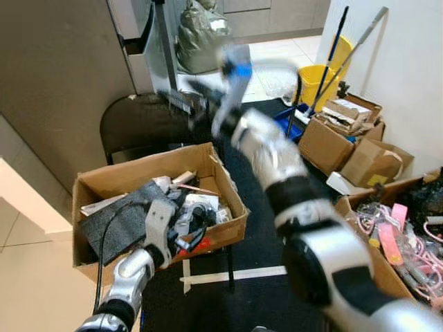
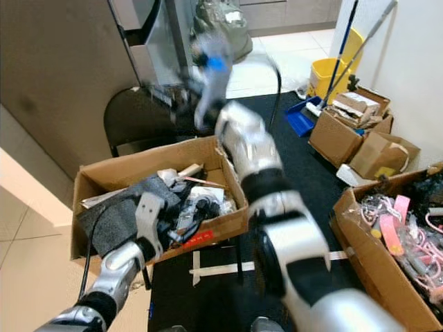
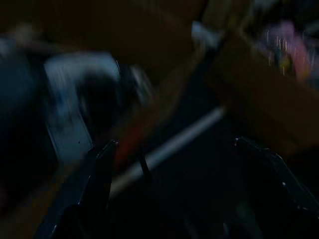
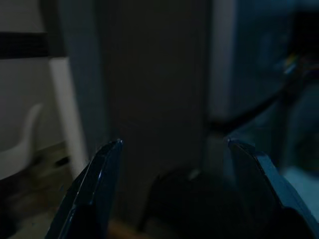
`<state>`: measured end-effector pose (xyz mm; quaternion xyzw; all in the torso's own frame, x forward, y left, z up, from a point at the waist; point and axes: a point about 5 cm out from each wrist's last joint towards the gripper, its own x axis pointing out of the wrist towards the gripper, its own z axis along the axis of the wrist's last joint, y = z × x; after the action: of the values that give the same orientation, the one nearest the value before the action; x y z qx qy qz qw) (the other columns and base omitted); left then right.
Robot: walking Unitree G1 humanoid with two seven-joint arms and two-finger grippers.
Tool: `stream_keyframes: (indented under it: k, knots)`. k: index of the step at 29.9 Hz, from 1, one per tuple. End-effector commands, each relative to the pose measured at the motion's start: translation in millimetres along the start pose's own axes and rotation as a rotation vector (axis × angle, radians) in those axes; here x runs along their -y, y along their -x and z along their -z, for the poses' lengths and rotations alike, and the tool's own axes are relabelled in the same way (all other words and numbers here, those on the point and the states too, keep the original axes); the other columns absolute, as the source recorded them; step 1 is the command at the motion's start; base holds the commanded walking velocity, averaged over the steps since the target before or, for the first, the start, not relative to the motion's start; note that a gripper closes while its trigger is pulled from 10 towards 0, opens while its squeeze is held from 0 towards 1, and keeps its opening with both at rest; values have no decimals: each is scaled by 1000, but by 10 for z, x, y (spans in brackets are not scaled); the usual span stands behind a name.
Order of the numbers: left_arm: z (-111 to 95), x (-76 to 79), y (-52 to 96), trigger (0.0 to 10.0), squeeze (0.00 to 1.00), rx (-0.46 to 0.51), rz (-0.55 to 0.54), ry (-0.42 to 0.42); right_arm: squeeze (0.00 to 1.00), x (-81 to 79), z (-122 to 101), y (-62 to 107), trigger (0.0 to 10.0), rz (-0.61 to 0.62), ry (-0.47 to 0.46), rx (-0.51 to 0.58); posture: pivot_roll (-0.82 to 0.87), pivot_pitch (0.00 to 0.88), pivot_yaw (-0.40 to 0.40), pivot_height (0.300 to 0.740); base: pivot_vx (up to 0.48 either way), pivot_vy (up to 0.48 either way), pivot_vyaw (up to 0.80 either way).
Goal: Picking trash to rubbish bin
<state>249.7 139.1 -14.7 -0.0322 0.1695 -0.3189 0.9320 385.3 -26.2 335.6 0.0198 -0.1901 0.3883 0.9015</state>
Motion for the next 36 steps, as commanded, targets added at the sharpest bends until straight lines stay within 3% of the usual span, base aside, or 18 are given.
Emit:
stream_keyframes:
  k: [1,3,6,9,12,17,36]
  knots:
    - [158,1,90,10000,0,-71,-20,29,0,-52,-331,-101,10000,4,57,76,-22,52,53,740,0,0,0]
    - [372,-1,252,10000,0,-142,-71,84,0,-145,-853,-180,10000,-4,142,216,-20,72,57,740,0,0,0]
    - [435,-4,309,10000,0,-164,-89,97,0,-192,-1007,-193,10000,-11,166,261,-19,74,58,740,0,0,0]
    - [686,-9,556,10000,0,-252,-171,151,0,-377,-1429,-211,10000,-36,203,392,-3,102,70,740,0,0,0]
    - [800,-6,686,10000,0,-292,-208,176,0,-440,-1550,-210,10000,-34,217,432,-2,101,77,740,0,0,0]
    - [943,2,865,10000,0,-352,-258,202,0,-468,-1606,-202,10000,-24,227,450,6,107,88,740,0,0,0]
    - [1001,-8,933,10000,0,-368,-333,243,0,-458,-1624,-141,10000,-15,219,431,1,98,90,740,0,0,0]
